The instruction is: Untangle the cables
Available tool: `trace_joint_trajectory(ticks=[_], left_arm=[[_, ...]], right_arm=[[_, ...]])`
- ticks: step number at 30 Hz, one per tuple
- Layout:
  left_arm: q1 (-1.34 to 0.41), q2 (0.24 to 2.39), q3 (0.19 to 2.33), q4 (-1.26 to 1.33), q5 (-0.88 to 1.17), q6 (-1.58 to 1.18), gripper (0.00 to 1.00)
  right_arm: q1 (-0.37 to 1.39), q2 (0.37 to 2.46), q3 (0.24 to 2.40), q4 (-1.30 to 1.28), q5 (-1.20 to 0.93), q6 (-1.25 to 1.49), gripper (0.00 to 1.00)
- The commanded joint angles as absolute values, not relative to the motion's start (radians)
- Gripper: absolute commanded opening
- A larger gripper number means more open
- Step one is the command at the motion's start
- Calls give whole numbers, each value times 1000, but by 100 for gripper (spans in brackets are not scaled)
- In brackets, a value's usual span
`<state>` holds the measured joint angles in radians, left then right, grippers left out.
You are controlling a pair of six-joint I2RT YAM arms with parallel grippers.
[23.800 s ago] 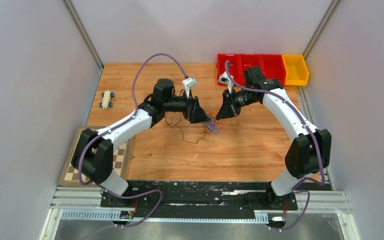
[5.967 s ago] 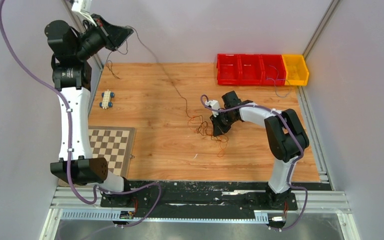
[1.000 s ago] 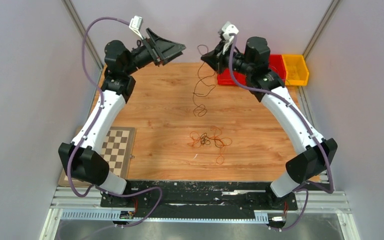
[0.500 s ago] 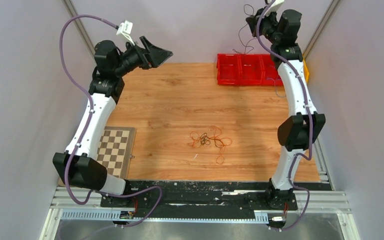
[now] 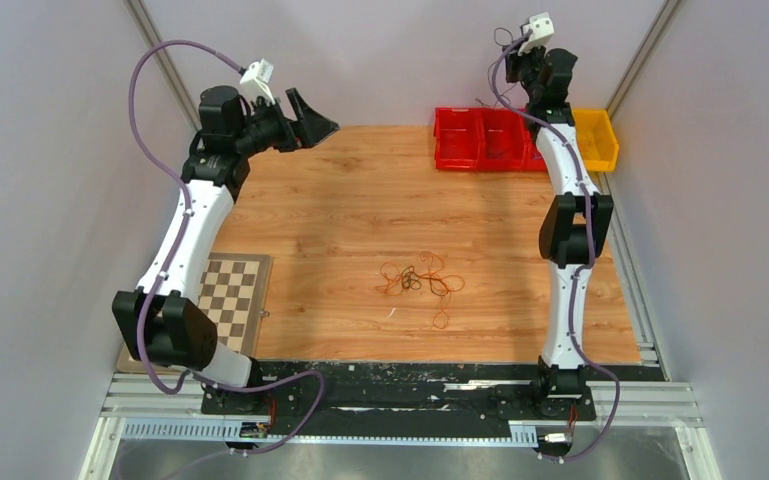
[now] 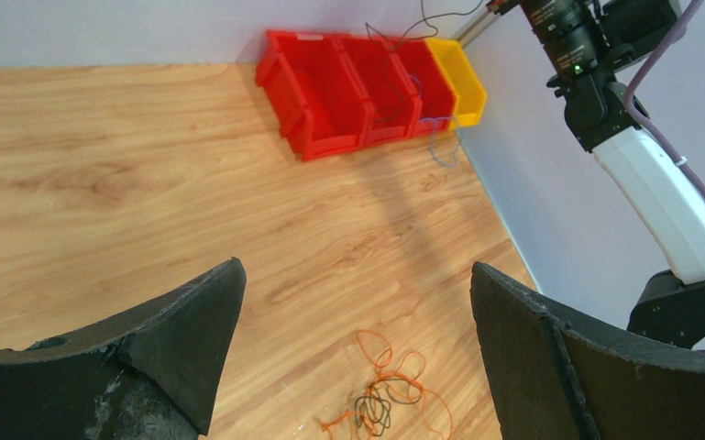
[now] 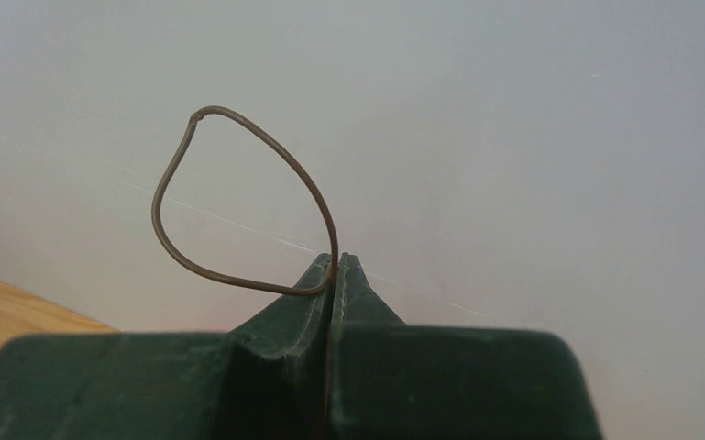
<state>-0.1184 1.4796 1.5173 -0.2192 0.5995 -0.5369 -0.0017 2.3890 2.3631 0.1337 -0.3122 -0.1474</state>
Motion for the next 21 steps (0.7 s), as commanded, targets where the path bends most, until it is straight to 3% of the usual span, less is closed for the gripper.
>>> trace_joint_trajectory(ticks=[1,14,16,21], left_arm=[[-95,1508,1560,-279,590,-477,100],[-84,1589,1627,-332,598,-455,100],[-82,1599,1635,-335,603,-458,100],[-81,1612,1641,-346,610,-466,100]], right_arm=[[-32,2463,2439,306,-274,-202,0],[-51,2545,2372,305,-269,-261,1],[-51,2547,2373,273,-286,-257,10],[-55,2499,2354,190,-313,-229,57]])
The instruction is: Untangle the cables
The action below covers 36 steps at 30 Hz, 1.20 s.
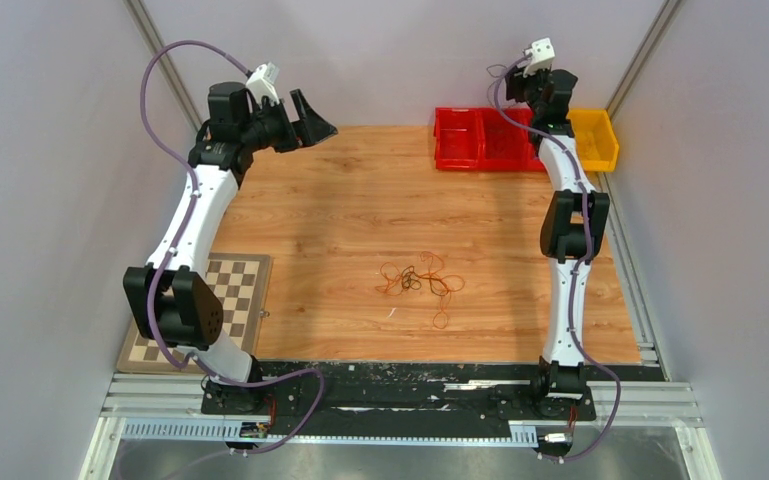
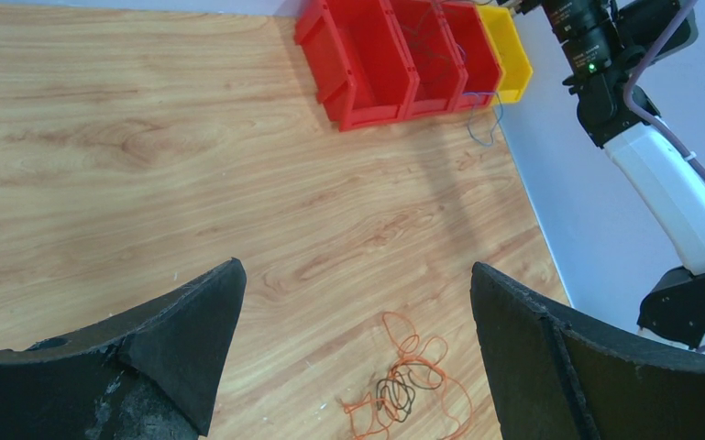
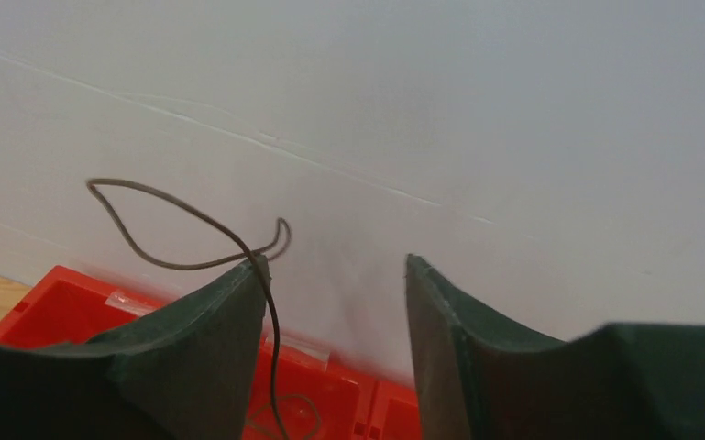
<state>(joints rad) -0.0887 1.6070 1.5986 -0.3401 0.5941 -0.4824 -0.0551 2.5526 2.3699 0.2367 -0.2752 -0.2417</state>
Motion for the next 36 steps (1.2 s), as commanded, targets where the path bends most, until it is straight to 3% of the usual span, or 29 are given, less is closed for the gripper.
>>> trace_joint_trajectory(ticks=[1,13,16,19,22,26,31,36], left_arm=[[-81,1611,1639,-347,612,-467,100],[-81,1601,1586,-325,638,-504,100],[-81,1595,1574,-321,644,-507,100],[-80,1585,1566,-327,650,-499,100],[-80,1578,1561,-338,656,-487,100],[-81,1567,1542,-341,660,-488,100],[-80,1562,1537,-358,660,-474,100],[-81,1557,1526,-360,659,-466,100]], right_arm=[[-58,2476,2336,175,-323,-222,61],[-188,2215,2149,-176,-542,-157,96],[-230,2181,2116,-313,-574,-215,94],[-266,2175,2106,-491,-580,-349,85],[-283,2181,2096,-631,-514,-469,74],[-291,2198,2058,-707,-407,-524,68],[-310,2240,2036,-715,-302,-479,65],[-322,2274,2029,-718,-336,-434,65]])
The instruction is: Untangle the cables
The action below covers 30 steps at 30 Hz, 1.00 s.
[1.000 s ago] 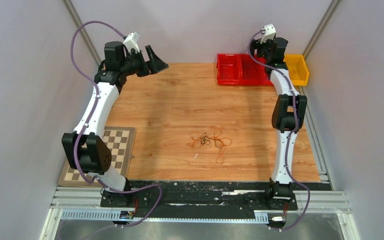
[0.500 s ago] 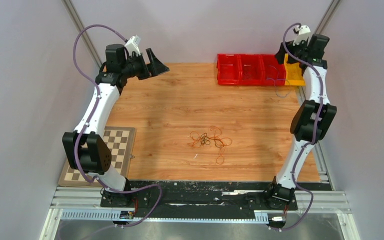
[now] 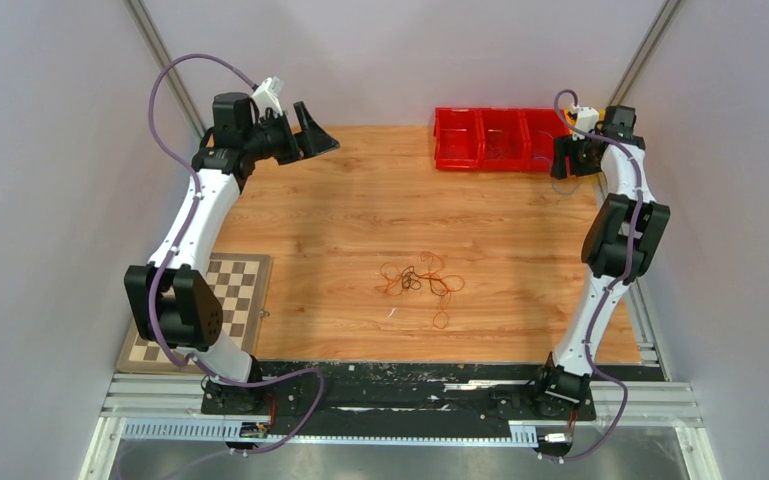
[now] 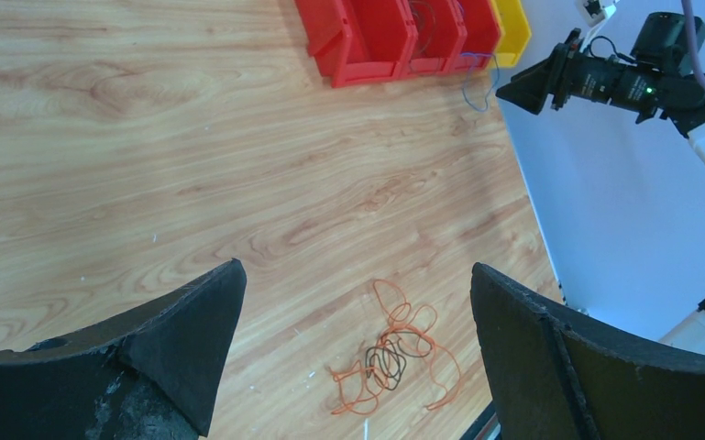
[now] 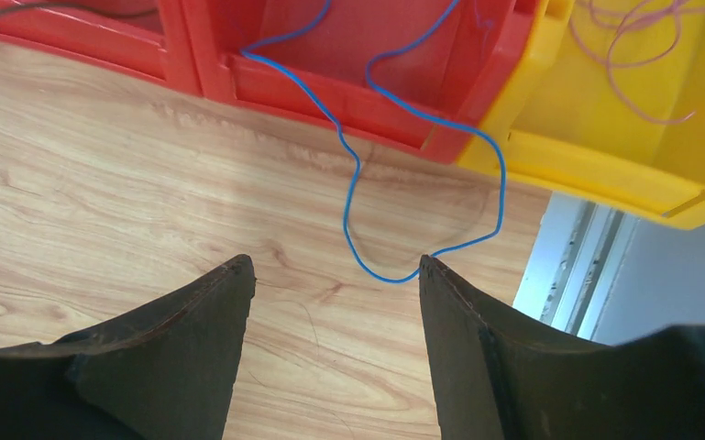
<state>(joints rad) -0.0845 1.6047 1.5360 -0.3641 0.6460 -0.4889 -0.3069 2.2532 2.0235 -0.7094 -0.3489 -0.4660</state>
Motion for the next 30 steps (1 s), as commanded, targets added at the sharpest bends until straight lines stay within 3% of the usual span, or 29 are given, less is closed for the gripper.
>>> trace_joint_trajectory(ticks=[1,12,21,24,28,30], left_arm=[[-80,1557,1525,-360,661,-466,100],[-81,1572,1532,-383,661,-451,100],[-80,1589,1543,-393,653,-451,100],[-79,1595,1551,-405,646,-444,100],[-79,1601,1566,-421,645,-436,100],[-78,1601,1570,-424,643,-436,100]], right_arm=[[-320,2294,2039,-714,-339,-422,65],[-284,2423,2127,-641,-254,-373,59],[-260,2487,2140,-561,-242,-360,47],[-251,2511,2159,-555,-246,-356,36],[-251,2482,2135,-557,-264,-349,4],[-250,2433,2107,-555,-289,-343,0]])
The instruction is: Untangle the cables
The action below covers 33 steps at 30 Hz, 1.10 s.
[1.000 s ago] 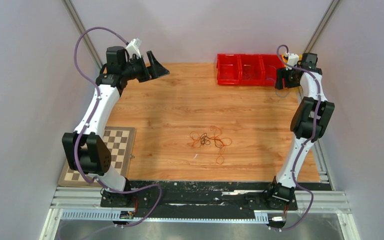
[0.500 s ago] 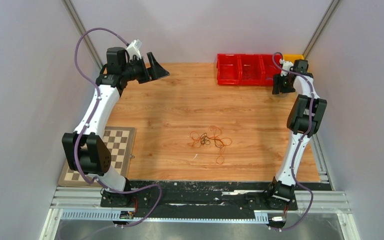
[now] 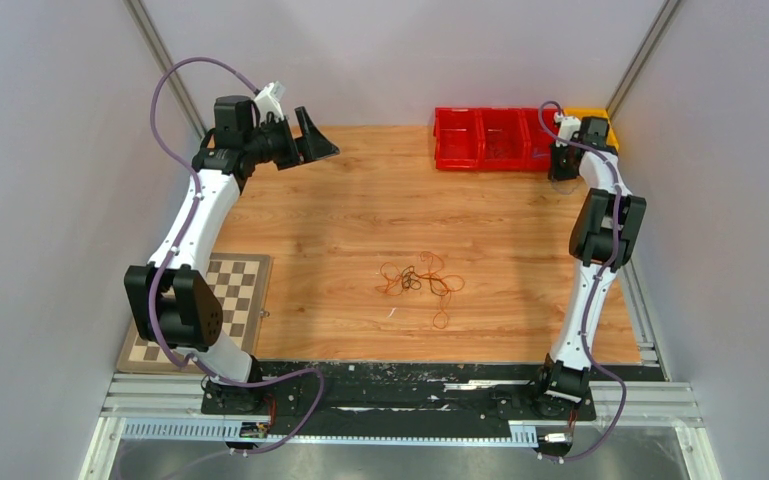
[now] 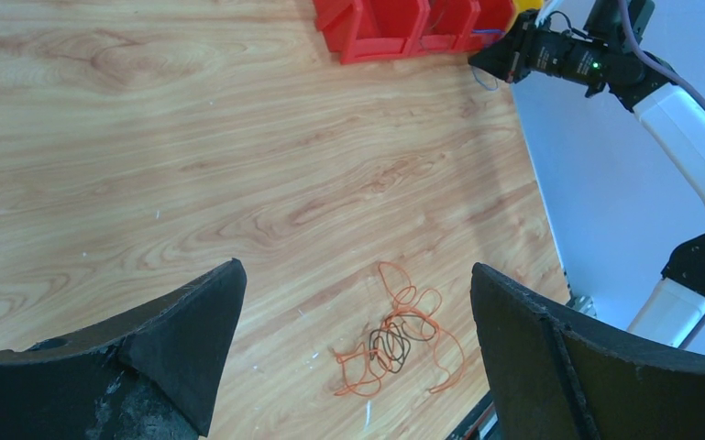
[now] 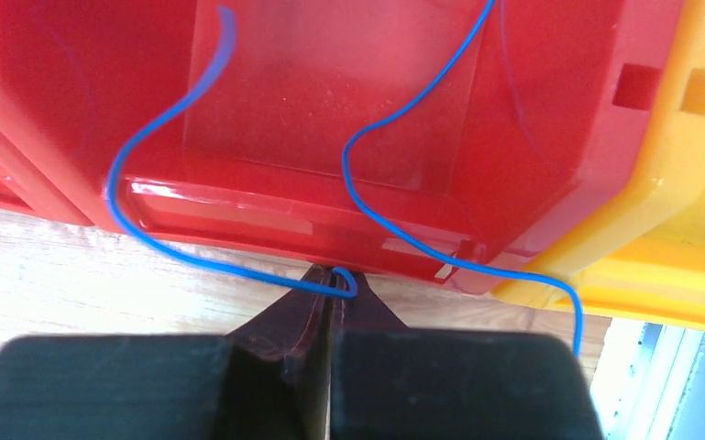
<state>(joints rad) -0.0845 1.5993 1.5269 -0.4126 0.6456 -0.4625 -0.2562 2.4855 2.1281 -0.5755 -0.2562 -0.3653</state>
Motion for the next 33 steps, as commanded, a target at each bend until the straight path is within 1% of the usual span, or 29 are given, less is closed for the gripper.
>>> trace_joint_trajectory(ticks=[1,4,7,16,27,33], left_arm=[[-78,1599,1568,-421,644,-437,100],[-77,1600,1561,-415,651,-445,100],[-78,1608,1558,-406,662,-459,100],[-75,1615,1569,-417,652,-449,100],[-70,1595,1535,-464,629,-407,100],[-69,1622,1548,-473,637,-402,100]], right_arm=[[-250,2406,2099,-555,-308,-336,0],[-252,2349,2114,-542,-380,-304,0],[-253,2338,2170,-516,-434,-268,0],[-251,2465,2348,-418,-497,-172,0],[-250,2545,2392,-127,-507,-84,0],[-247,2585,2443,89,-467,-58,0]])
